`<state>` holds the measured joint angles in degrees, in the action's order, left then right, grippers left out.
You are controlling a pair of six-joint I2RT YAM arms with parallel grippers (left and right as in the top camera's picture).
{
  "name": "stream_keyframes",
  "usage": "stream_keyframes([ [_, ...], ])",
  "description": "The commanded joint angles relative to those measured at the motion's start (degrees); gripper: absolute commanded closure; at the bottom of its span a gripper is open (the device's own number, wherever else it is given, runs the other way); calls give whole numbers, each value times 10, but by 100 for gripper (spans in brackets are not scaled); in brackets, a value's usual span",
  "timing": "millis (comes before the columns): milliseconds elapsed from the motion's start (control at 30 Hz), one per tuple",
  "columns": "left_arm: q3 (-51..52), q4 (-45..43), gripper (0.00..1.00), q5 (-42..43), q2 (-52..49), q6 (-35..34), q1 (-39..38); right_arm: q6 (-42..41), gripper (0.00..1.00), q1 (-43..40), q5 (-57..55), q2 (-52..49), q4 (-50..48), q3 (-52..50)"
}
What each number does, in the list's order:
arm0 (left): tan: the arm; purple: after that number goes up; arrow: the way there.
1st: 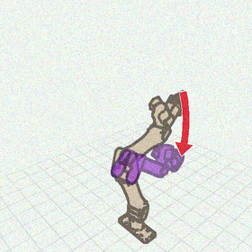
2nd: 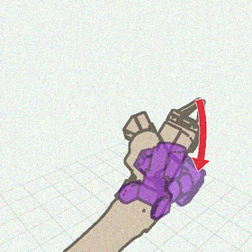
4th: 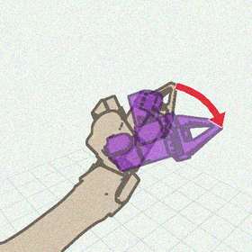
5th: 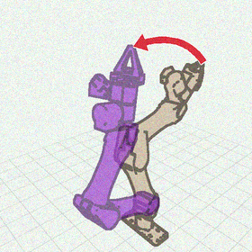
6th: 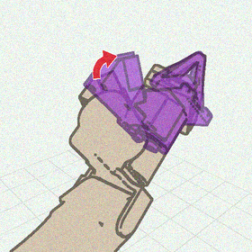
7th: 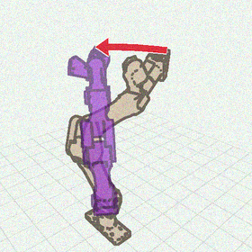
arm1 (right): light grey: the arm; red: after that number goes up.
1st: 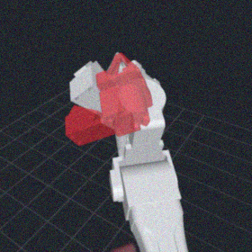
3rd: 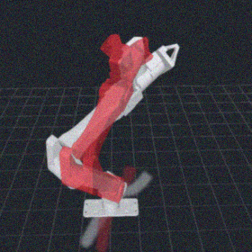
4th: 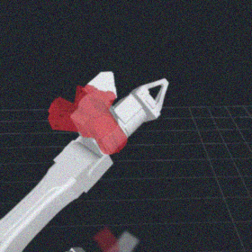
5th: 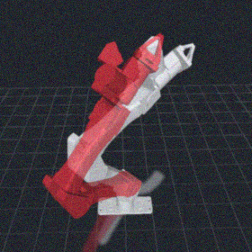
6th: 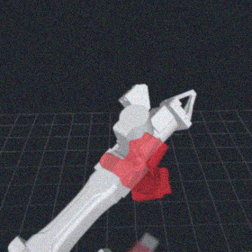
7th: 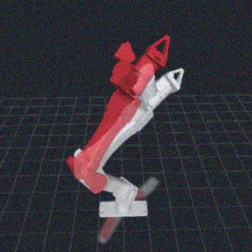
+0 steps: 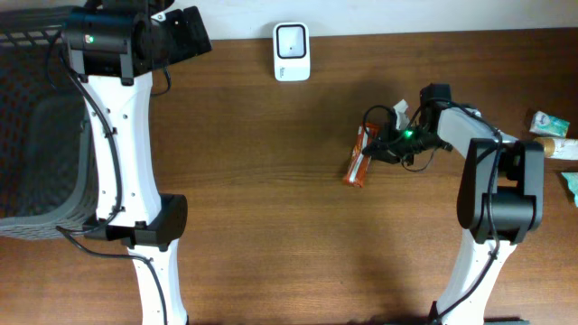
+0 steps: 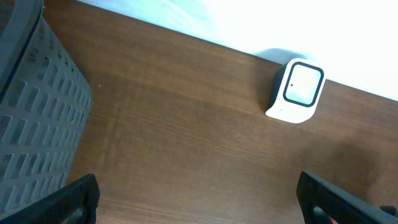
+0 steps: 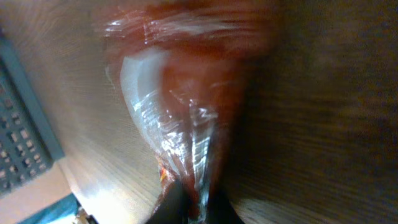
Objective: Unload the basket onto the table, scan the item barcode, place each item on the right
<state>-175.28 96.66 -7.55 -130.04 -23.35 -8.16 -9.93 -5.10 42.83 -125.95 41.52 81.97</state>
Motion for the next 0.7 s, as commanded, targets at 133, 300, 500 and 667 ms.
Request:
stream_keyframes([
  [133, -1, 0, 1, -4, -2, 7, 1, -27, 96, 10, -176, -11, 125, 140],
  [300, -1, 0, 1, -4, -2, 7, 1, -147, 96, 89, -618, -10, 358, 357],
  [500, -1, 0, 1, -4, -2, 7, 1, -213, 96, 205, -787, -57, 369, 284],
  [667, -1, 0, 1, -4, -2, 7, 1, -232, 96, 248, -716, -94, 327, 262],
])
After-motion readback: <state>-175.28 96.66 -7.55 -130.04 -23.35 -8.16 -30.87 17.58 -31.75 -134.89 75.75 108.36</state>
